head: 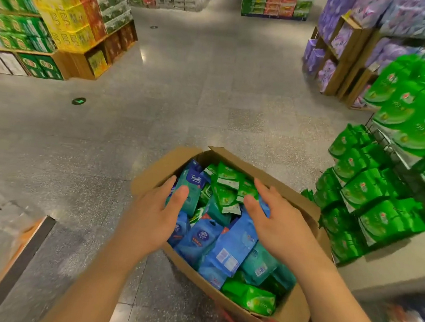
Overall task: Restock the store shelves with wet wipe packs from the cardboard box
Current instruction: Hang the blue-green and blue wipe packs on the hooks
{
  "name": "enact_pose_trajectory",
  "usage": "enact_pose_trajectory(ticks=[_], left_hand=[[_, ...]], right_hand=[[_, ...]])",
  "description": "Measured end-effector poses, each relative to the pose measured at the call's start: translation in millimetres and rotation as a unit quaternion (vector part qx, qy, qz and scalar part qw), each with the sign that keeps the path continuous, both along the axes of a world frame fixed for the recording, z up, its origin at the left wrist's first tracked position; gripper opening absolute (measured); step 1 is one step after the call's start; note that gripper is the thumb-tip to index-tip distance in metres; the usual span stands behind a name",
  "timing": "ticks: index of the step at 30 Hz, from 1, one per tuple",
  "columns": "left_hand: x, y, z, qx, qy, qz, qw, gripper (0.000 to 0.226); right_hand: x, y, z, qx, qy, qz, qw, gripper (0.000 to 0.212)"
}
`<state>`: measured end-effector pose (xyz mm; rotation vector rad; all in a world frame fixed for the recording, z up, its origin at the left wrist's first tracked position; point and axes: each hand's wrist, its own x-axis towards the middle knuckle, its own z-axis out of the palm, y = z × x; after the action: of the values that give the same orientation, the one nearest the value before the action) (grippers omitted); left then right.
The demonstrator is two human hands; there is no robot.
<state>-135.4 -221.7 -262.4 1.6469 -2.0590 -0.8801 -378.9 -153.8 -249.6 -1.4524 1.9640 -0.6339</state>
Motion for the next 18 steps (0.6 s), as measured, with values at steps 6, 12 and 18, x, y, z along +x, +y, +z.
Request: enact_pose_trajectory(ticks=[6, 12, 18], left_hand=[[-6, -26, -22, 0.065, 0.011, -0.001, 0.998, 0.093], [-4, -74, -50, 0.131, 0.028, -0.014, 0.991, 0.095], [-2, -119, -61, 0.211, 0.067, -0.041, 0.974, 0.071]], right_hand=[[-8, -20, -16, 0.017, -0.018, -0.010, 1.000, 0.066], [0, -50, -39, 0.063, 0.003, -0.035, 0.997, 0.068], [21, -93, -70, 0.086, 0.020, -0.107, 0.990, 0.057]])
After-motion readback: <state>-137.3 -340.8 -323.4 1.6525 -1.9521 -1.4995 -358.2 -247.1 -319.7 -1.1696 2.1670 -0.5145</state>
